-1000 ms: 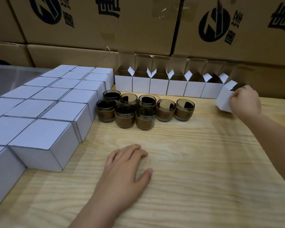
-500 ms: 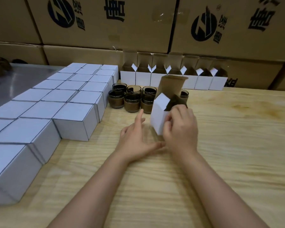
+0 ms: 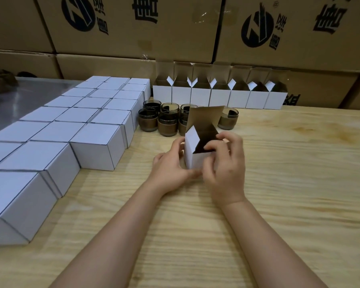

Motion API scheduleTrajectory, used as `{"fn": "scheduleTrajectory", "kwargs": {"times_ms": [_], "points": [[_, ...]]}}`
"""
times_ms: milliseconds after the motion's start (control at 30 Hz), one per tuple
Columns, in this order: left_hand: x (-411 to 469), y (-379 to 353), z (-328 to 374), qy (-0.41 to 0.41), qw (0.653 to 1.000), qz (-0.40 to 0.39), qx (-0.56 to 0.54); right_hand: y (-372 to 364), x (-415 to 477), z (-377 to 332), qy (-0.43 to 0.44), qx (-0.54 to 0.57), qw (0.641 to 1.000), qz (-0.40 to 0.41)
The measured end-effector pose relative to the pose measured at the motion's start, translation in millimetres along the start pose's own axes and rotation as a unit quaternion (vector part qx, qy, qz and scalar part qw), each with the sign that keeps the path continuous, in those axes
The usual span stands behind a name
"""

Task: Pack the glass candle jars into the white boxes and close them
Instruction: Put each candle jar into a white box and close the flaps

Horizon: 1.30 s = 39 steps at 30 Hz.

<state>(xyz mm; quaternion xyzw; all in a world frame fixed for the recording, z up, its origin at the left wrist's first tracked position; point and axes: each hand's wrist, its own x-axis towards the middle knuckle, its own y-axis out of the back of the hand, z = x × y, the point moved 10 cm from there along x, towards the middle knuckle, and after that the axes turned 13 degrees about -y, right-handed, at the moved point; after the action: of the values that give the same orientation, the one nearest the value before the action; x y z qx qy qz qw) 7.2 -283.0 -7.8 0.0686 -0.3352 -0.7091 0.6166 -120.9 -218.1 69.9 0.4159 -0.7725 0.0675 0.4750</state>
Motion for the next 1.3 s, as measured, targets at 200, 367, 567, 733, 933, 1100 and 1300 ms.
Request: {"fn": "scheduleTrajectory", "kwargs": {"times_ms": [200,367,567,733,933,1100,1300], "points": [[1,2,-2,0.011,0.999,0.013,-0.03,5,13,46,-0.161,0.121,0.979,0.013],[0,0,6,-0.004,0.999,-0.009,-0.036,-16,11,46,-0.183,0.136,0.971,-0.072],[0,-1,4,0.005,0.999,-0.015,-0.041,-11,14,58,-0.225,0.165,0.959,-0.044],[0,0,2,0.007,0.999,-0.017,-0.046,0,12,90,-0.319,0.198,0.927,0.023],[2,-4,-2,0.0,0.998,-0.027,-0.054,-20,3,113,-0.429,0.315,0.846,-0.016],[2,-5,3,0.046,0.985,0.038,-0.16,-21,4,113,-0.412,0.323,0.852,-0.02],[-1,16,11,0.031,0.987,0.154,-0.017,-21,4,114,-0.414,0.325,0.85,-0.02]]}}
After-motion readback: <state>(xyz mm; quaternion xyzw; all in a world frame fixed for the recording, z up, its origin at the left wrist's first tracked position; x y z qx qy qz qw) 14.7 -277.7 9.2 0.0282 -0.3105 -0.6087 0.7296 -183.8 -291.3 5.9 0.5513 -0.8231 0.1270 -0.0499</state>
